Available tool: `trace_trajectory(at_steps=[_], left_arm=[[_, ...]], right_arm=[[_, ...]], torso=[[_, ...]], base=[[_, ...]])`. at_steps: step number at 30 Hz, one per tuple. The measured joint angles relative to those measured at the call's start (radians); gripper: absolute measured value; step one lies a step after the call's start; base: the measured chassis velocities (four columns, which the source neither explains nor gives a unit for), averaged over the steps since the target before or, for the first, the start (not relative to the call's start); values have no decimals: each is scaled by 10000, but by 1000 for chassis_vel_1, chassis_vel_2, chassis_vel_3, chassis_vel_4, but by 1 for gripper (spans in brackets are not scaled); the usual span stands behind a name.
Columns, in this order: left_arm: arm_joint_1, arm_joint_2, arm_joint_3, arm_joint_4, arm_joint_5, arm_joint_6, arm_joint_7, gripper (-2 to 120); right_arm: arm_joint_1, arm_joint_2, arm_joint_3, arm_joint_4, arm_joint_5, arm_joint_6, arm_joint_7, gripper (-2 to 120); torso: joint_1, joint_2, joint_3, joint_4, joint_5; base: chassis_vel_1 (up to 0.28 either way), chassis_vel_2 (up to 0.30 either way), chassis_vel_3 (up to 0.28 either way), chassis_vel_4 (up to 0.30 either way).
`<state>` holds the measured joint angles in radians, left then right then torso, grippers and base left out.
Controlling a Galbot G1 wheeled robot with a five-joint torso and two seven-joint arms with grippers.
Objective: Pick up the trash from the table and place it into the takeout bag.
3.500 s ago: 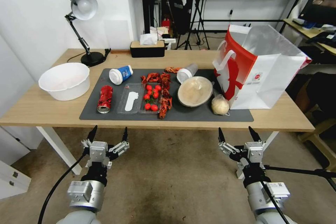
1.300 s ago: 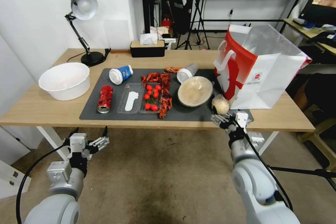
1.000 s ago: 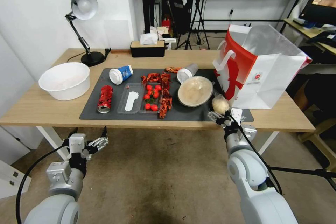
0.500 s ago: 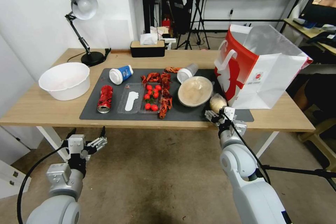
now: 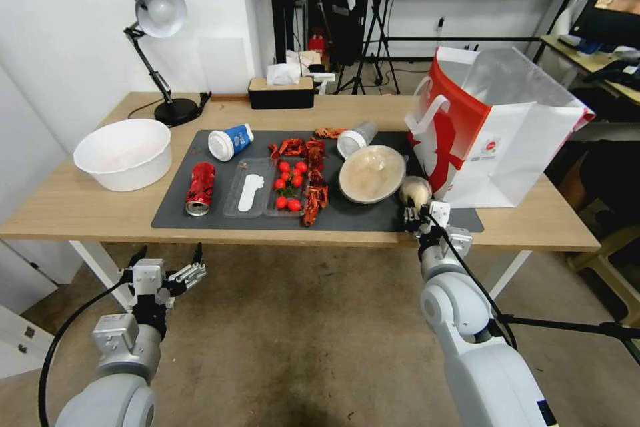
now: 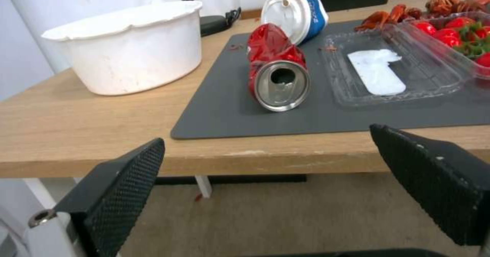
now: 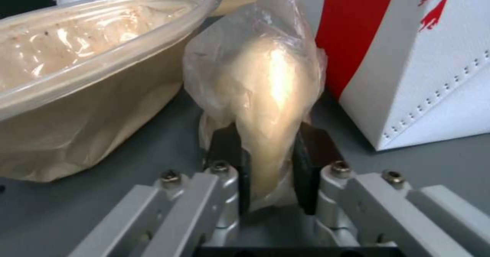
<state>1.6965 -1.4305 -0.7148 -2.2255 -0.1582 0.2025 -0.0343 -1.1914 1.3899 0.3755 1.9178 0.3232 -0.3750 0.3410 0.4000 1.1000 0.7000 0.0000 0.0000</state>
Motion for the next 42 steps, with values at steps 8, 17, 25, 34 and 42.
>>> trace_trajectory(at_steps=[8, 17, 25, 34, 42], left_arm=[[12, -4, 4, 52, 23, -99, 8, 100], [-5, -37, 14, 63, 36, -114, 13, 100], [-10, -71, 43, 108, 64, -180, 12, 100], [52, -139, 124, 2, 221, -205, 22, 100], [143, -247, 146, -53, 366, -256, 35, 100]], right_arm=[[-99, -11, 25, 150, -17, 27, -70, 6], [-1169, -317, -25, 1889, -316, 43, -511, 6], [-1843, -1130, 178, 4301, 421, 14, -980, 6], [-65, -2687, 402, 4226, 2885, 1090, 18, 6], [2478, -4195, 658, 3289, 5152, 1079, 1422, 6]], torso=[[0, 0, 0, 1, 0], [0, 0, 0, -1, 4], [-1, 3, -1, -2, -1], [0, 1, 0, -1, 3], [1, 0, 0, 3, 1]], base=[[0, 0, 0, 0], [0, 0, 0, 0], [0, 0, 0, 0], [0, 0, 0, 0], [0, 0, 0, 0]])
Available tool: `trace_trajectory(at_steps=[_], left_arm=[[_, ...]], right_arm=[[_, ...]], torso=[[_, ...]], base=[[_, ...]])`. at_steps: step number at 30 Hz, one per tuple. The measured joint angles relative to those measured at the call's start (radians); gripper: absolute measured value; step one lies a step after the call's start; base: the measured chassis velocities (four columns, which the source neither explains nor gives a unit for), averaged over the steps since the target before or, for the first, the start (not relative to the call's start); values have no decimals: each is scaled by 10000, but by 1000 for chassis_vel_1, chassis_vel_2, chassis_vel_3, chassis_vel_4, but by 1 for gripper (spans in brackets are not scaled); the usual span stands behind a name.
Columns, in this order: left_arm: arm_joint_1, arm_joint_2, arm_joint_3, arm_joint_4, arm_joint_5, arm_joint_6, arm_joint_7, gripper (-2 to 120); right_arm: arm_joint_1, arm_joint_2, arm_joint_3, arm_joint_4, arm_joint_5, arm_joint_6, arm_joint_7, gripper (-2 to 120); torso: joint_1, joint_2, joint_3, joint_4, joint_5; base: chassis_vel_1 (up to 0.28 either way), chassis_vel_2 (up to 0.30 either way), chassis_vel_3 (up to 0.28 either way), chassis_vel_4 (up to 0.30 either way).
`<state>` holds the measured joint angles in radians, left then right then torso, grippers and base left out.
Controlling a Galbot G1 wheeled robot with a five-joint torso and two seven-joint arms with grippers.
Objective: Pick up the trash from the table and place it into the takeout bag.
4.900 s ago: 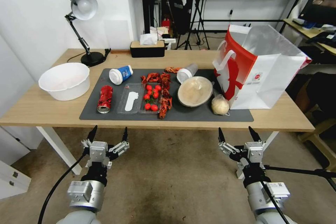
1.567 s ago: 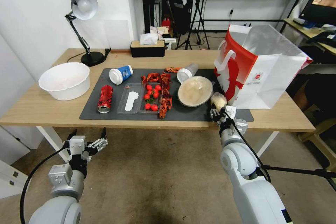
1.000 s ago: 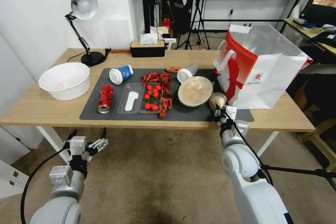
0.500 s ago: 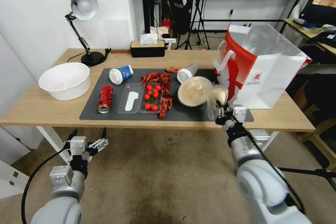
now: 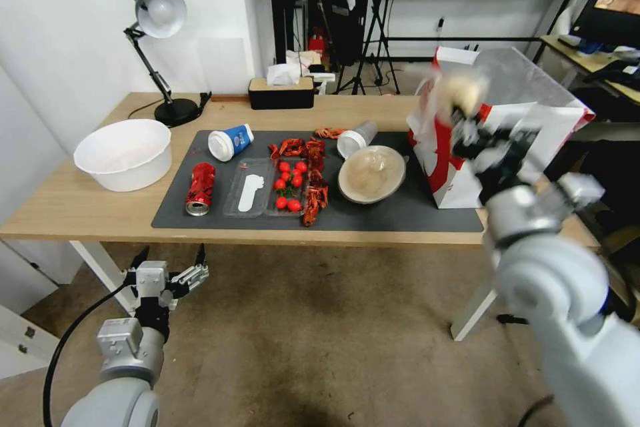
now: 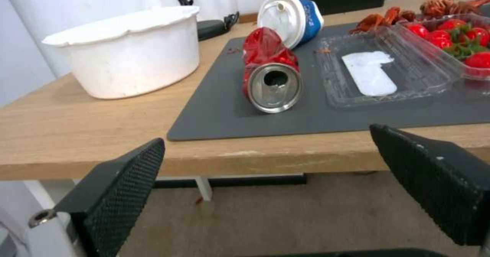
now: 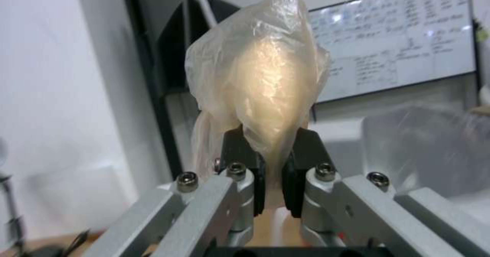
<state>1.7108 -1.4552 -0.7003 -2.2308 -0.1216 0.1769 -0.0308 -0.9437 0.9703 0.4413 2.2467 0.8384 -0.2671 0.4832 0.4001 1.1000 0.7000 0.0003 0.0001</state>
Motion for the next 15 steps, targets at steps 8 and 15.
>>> trace_trajectory(at_steps=[8, 15], left_arm=[[94, -106, 1, -3, 97, -202, 4, 100], [143, -164, -30, -3, 174, -337, 5, 100]], right_arm=[[1849, -854, -81, -1519, 1447, -824, 1403, 4], [2563, -844, -308, -2358, 2080, -1797, 2576, 4]], torso=[[-1, -1, 1, -3, 3], [0, -1, 1, -3, -1]], base=[[0, 0, 0, 0], [0, 0, 0, 0]])
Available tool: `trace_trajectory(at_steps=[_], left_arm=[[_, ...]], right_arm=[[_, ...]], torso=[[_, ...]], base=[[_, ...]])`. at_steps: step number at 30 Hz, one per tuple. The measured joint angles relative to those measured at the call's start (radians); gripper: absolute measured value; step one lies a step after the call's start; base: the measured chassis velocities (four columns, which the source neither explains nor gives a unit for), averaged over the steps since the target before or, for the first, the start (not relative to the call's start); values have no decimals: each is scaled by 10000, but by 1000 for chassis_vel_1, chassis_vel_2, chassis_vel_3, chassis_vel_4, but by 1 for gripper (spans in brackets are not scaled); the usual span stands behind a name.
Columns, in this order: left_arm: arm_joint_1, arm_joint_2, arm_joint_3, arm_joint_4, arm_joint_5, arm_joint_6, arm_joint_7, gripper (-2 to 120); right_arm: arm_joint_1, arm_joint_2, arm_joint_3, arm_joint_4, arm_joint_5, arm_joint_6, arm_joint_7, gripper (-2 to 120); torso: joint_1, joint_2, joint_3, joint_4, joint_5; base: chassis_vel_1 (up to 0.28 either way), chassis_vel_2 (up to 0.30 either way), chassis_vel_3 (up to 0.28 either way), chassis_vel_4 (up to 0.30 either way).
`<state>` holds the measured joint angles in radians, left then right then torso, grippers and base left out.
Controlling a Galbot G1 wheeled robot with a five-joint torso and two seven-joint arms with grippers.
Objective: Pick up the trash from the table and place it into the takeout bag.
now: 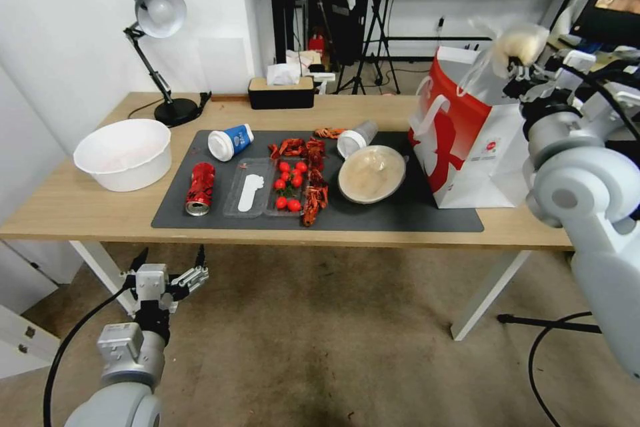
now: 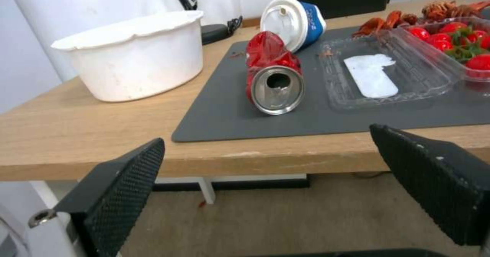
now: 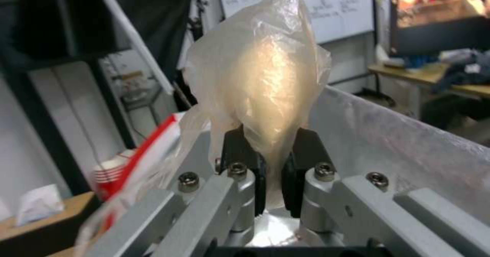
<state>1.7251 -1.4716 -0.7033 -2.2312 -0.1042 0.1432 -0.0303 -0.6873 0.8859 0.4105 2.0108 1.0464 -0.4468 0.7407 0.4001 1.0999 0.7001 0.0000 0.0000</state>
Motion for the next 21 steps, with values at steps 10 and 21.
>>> trace_trajectory(at_steps=[10, 21], left_arm=[[-12, -4, -21, 69, 19, -69, 0, 100], [-87, 31, 14, 178, 28, -69, 0, 100]], right_arm=[[266, 120, -31, -184, 425, -521, 514, 18], [270, 37, 71, -19, 599, -679, 692, 58]], torso=[[0, 0, 0, -1, 0], [0, 0, -1, 0, 0]], base=[[0, 0, 0, 0], [0, 0, 0, 0]])
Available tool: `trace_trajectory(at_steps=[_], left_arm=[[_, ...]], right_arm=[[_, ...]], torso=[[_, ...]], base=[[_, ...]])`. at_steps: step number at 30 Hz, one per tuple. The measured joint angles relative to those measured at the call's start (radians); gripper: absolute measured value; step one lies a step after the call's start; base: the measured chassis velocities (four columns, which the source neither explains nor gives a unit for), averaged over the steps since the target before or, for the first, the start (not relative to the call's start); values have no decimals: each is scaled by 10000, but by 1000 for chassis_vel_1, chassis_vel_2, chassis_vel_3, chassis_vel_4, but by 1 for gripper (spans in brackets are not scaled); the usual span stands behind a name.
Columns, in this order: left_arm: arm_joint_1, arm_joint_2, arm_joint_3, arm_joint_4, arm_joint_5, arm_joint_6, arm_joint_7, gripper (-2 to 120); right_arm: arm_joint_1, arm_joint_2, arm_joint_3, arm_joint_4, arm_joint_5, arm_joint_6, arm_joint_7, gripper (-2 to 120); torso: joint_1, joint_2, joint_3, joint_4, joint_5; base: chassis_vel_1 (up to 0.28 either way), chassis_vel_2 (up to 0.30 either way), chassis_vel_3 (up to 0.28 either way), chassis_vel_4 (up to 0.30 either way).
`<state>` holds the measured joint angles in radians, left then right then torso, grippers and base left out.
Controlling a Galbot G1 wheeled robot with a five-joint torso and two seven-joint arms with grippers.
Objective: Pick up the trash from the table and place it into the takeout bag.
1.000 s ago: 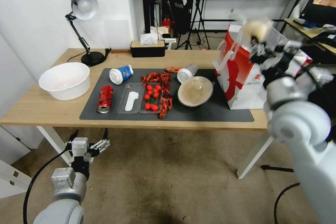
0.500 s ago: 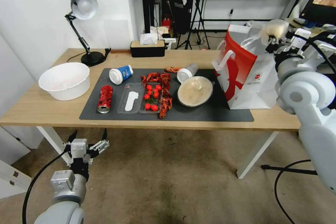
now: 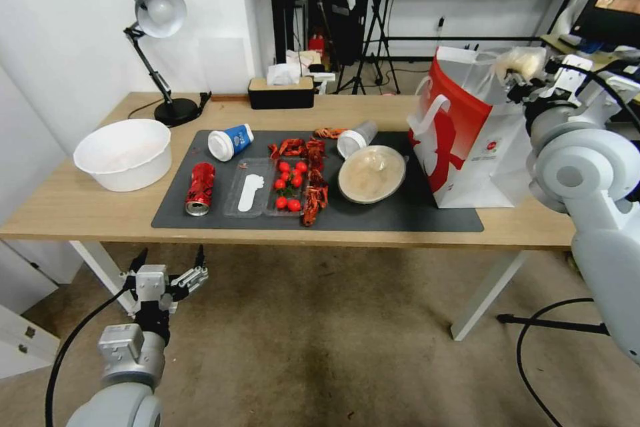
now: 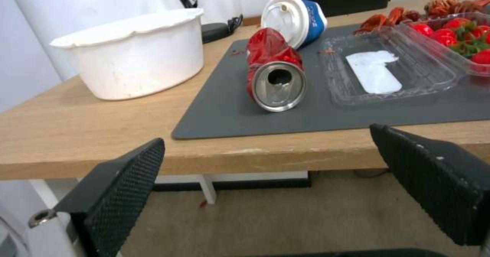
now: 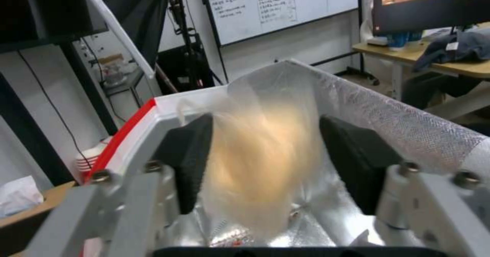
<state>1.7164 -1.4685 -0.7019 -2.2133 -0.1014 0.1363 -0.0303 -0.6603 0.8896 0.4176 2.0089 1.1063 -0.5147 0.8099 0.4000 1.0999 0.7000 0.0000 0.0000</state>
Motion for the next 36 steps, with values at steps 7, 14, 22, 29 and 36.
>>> trace_trajectory(at_steps=[7, 14, 22, 29, 36], left_arm=[[-12, 7, 5, 55, -1, -9, 0, 100], [-14, 7, 4, 69, -3, -14, 0, 100], [-43, 39, -35, 99, -39, -16, 0, 100], [-56, 66, -47, 134, -68, -44, -6, 100], [-44, 131, -72, 138, -85, -107, -15, 100]], right_arm=[[40, -13, 30, 19, 14, -56, 21, 83], [122, -25, 113, 251, 304, 764, -655, 99], [-1905, -378, 551, 2351, 182, 2811, -4290, 100], [-4003, -446, 479, 3267, -2129, 3668, -6107, 100], [-5890, -199, 346, 3582, -4728, 4353, -6598, 100]], torso=[[0, 0, 0, -1, 0], [1, 0, 0, 0, 1], [-2, 2, -1, 0, -2], [-2, 2, -1, 0, -1], [-2, 2, -1, -1, 2]], base=[[0, 0, 0, 0], [0, 0, 0, 0], [0, 0, 0, 0], [0, 0, 0, 0], [0, 0, 0, 0]])
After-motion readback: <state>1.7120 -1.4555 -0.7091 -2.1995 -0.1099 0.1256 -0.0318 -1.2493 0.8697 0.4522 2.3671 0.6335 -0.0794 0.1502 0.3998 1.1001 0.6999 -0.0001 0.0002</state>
